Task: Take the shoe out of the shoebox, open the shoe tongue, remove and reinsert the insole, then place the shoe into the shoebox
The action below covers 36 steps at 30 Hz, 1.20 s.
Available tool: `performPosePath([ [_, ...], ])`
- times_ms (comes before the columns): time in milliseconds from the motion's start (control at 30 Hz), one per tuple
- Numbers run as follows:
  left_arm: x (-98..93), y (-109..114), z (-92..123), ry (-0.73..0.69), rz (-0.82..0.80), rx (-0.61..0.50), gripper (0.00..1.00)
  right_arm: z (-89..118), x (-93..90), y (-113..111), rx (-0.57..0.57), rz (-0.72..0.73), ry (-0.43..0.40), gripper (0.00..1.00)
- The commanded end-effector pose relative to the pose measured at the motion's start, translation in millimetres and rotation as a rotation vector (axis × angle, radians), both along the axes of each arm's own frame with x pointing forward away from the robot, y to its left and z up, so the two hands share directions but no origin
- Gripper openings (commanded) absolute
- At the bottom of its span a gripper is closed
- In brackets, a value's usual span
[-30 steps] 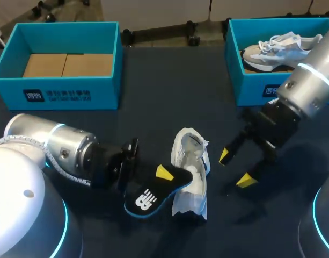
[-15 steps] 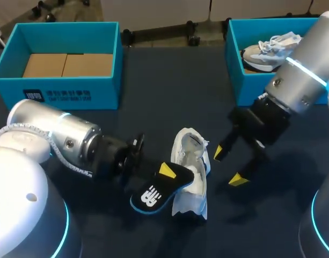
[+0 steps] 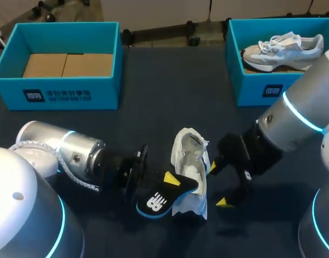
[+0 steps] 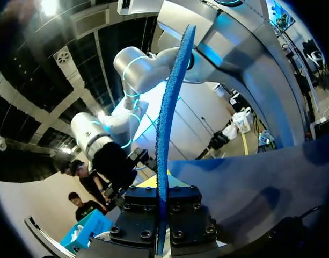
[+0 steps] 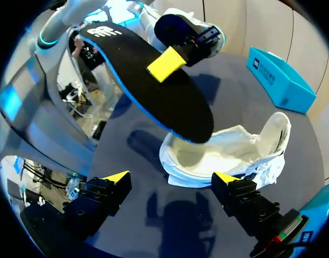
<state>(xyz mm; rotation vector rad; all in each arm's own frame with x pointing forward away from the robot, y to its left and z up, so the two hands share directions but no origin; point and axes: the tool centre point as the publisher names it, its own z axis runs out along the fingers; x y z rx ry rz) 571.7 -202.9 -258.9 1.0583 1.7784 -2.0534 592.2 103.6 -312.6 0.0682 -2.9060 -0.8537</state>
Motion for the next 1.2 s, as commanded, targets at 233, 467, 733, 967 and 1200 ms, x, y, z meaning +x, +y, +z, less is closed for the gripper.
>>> performPosePath([
  [233,2.7,-7,-5,0.006,0.003,-0.007,0.00,2,-3.6,-1,-0.004,-0.018,-0.026,1.00],
  [467,0.2,-8,-4,0.010,-0.002,-0.027,0.00,-10,-2.0,2,-0.017,-0.037,-0.038,1.00],
  [733,-0.8,-14,-5,0.039,-0.038,-0.030,0.00,-22,5.1,5,-0.039,-0.041,-0.026,1.00],
  [967,-1.7,-17,-7,0.040,-0.046,-0.026,0.00,-24,12.4,3,-0.068,-0.084,-0.054,1.00],
  [1200,0.3,-20,-10,0.052,-0.022,-0.032,0.00,-28,16.0,3,-0.108,-0.074,-0.079,1.00],
])
